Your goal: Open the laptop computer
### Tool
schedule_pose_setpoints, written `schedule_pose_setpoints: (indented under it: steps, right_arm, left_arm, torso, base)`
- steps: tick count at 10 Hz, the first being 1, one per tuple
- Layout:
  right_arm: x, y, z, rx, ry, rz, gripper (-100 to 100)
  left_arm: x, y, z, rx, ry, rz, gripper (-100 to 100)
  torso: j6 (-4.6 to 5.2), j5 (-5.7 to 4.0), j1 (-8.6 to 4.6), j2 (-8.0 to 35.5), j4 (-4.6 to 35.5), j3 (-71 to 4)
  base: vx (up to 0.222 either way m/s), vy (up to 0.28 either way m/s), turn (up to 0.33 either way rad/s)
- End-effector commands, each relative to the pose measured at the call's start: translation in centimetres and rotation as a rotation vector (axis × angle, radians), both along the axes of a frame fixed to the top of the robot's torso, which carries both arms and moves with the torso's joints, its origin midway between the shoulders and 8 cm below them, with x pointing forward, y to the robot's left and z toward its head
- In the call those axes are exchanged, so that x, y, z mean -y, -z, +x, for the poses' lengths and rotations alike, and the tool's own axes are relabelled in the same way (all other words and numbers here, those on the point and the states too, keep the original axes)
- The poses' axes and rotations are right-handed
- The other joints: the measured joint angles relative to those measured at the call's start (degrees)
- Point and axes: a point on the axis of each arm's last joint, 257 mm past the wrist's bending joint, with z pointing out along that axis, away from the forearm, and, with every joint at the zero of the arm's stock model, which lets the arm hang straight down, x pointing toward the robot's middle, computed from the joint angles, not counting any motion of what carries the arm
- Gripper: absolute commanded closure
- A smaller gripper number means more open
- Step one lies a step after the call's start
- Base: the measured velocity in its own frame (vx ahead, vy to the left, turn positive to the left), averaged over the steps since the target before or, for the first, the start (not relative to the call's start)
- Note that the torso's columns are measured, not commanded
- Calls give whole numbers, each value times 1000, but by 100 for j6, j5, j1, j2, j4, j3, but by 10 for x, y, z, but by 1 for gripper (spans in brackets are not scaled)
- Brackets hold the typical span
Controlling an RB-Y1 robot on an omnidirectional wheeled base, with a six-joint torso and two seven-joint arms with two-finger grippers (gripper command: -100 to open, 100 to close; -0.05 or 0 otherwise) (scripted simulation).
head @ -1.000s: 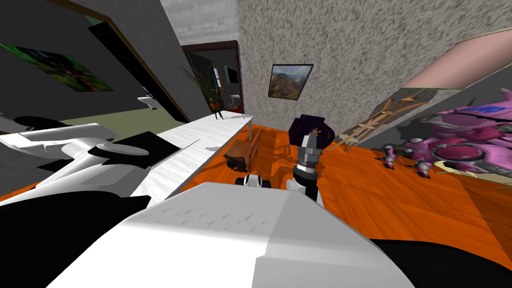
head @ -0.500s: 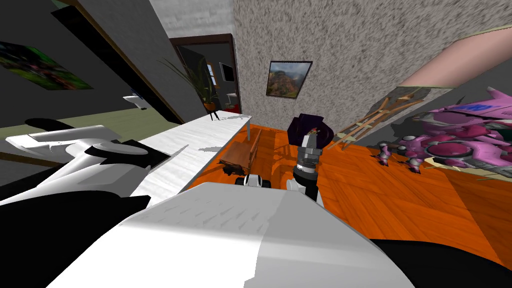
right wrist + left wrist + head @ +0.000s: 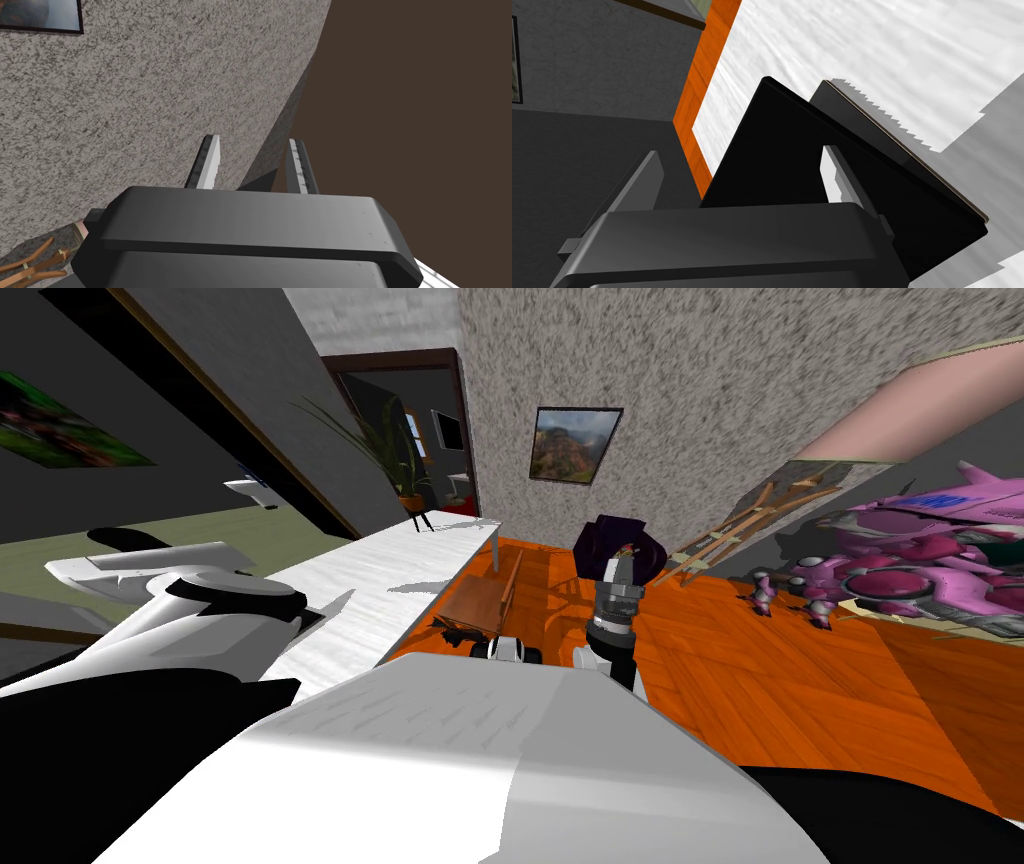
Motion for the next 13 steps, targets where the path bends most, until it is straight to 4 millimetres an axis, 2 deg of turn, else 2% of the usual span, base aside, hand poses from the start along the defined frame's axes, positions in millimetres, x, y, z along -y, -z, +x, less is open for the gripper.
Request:
schedule_pose_setpoints:
  steps: [1,2,3,5,7,8,9,10,13]
  right_arm:
    - [0,0,0,0,0,0,0]
    - [0,0,0,0,0,0,0]
    - [0,0,0,0,0,0,0]
    - [0,0,0,0,0,0,0]
    - [0,0,0,0,0,0,0]
    - [0,0,0,0,0,0,0]
    - [0,0,0,0,0,0,0]
    - [0,0,0,0,0,0,0]
    - [0,0,0,0,0,0,0]
  left_arm:
    - [3,11,4,0,10,-2,-100]
    - [2,9,4,2,9,-1,-100]
    - [-3,-7,-2,1,-6,0,-100]
    - [-3,-7,-2,1,-6,0,-100]
    - [-9,-34,-15,1,-31,-1,-100]
    - [-10,-39,-18,1,-36,-2,-100]
    - [-9,-34,-15,1,-31,0,-100]
    - [-9,-35,-15,1,-32,-2,0]
    - [-9,-35,-15,1,-32,-1,0]
  torso:
    - [-2,4,21,3,2,4]
    - [3,7,22,-12,-2,-5]
    - [4,0,-3,-15,-5,-9]
    - [2,-4,-9,-10,-2,-4]
    - [6,0,5,-21,-6,-13]
    - [3,3,11,-18,-5,-10]
    - [1,4,13,-17,-4,-9]
    - [1,5,12,-24,-7,-13]
    - [3,2,7,-22,-6,-13]
  base:
    - [45,103,35]
    - [22,41,0]
    - [-26,10,-97]
    - [-23,1,-32]
    - [-32,-3,-110]
    - [-42,3,-65]
    - [-18,1,-10]
    - [-5,-1,3]
    - [-7,-2,3]
